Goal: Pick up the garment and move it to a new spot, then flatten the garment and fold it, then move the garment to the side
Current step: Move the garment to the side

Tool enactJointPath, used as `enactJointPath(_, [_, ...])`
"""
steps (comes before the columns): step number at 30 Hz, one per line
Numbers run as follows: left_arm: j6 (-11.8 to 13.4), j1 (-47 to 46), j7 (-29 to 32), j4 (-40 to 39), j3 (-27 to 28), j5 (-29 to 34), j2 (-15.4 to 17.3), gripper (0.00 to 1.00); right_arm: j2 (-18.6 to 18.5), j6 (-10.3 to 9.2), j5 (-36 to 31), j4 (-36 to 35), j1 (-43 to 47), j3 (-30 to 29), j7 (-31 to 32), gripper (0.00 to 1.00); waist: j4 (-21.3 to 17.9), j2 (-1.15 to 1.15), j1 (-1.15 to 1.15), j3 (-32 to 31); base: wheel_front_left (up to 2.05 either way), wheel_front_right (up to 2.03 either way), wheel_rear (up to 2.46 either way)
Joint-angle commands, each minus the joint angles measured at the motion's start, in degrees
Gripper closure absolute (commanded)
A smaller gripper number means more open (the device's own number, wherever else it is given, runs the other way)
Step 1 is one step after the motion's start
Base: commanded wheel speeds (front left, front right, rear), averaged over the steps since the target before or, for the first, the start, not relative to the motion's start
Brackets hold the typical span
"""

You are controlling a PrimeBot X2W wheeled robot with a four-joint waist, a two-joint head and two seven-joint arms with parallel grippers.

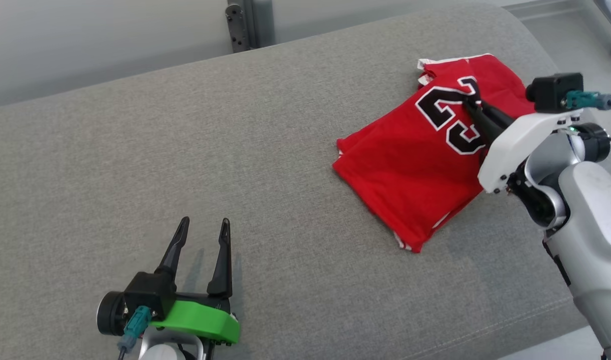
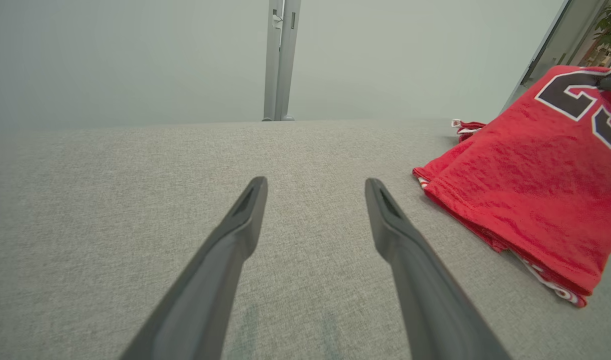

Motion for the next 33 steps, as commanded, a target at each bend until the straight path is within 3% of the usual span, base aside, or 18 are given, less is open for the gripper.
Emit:
enactJointPath(1, [0.2,0.7,0.0,-0.1,0.1,-0.5,0.1,0.0,-0.4,-0.04,-0.6,1.0,-1.7,-0.7,0.3,1.0,2.8,0.0,-0.01,-1.3,0.0,0.0,0.0])
enactJointPath(18, [-0.2,0.6,0.0,-0.8,0.2,0.1,-0.1,0.0,-7.1,-0.04,-2.7,10.5,-11.9,-3.0,2.5,1.0,7.3,0.0,-0.01,-0.1,0.0,0.0,0.0])
enactJointPath(33, [-1.1,-1.8,0.0,-1.0,-1.9,1.6,0.2,0.0,-18.3,-0.05,-6.0,19.3,-14.7,-7.3,4.8,1.0,12.1,0.0,-0.01,5.4,0.0,0.0,0.0])
